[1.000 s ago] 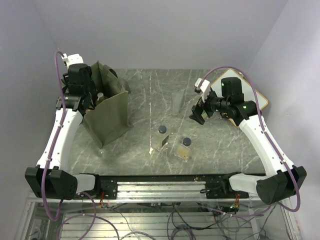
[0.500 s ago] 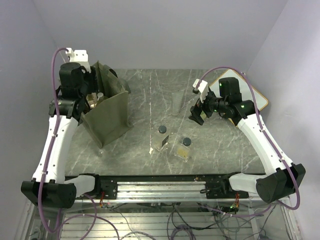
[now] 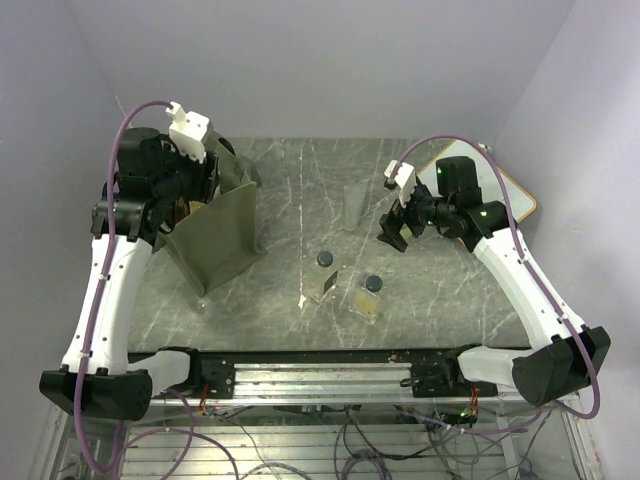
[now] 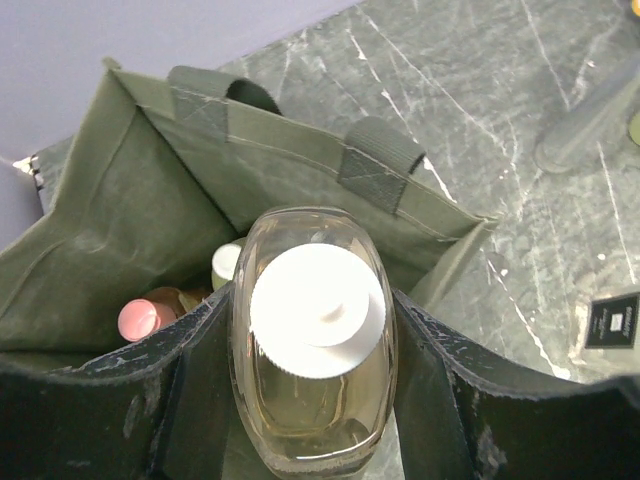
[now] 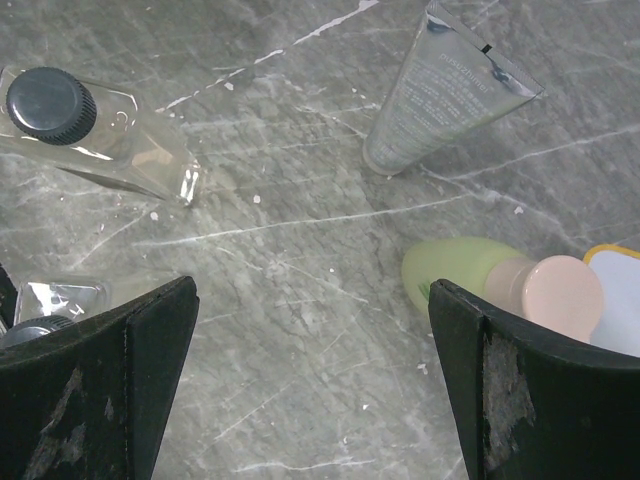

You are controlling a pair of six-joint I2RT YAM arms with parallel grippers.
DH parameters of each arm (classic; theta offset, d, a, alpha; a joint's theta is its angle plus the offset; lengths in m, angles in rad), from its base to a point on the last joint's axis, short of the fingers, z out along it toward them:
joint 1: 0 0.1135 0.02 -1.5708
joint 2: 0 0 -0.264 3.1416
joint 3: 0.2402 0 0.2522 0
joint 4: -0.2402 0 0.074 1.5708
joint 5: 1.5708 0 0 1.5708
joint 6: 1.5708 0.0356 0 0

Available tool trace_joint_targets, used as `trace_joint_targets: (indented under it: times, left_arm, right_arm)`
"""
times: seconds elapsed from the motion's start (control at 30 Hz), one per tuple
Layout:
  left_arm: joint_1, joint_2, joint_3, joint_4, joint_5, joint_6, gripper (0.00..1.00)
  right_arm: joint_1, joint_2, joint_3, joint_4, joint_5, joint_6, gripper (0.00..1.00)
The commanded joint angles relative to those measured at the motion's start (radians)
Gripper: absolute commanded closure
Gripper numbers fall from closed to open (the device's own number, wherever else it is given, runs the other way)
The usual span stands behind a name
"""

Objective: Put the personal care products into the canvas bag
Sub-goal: Place the care product in the canvas bag.

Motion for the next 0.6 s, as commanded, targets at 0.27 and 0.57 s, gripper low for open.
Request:
trace_joint_targets:
  times: [0.27,0.57]
  left_arm:
    - [0.019,0.025,0.129,-0.03,0.217,0.144,0.93]
    - [0.135,0.105,0.186,-0.096,0.395,0.209,0.93]
  right_arm:
    - [0.006,-0.009,-0.011,0.0,-0.008,-0.005,0.0]
    - [0.013,-0.017,-0.01,-0.01,-0.006,-0.008,0.0]
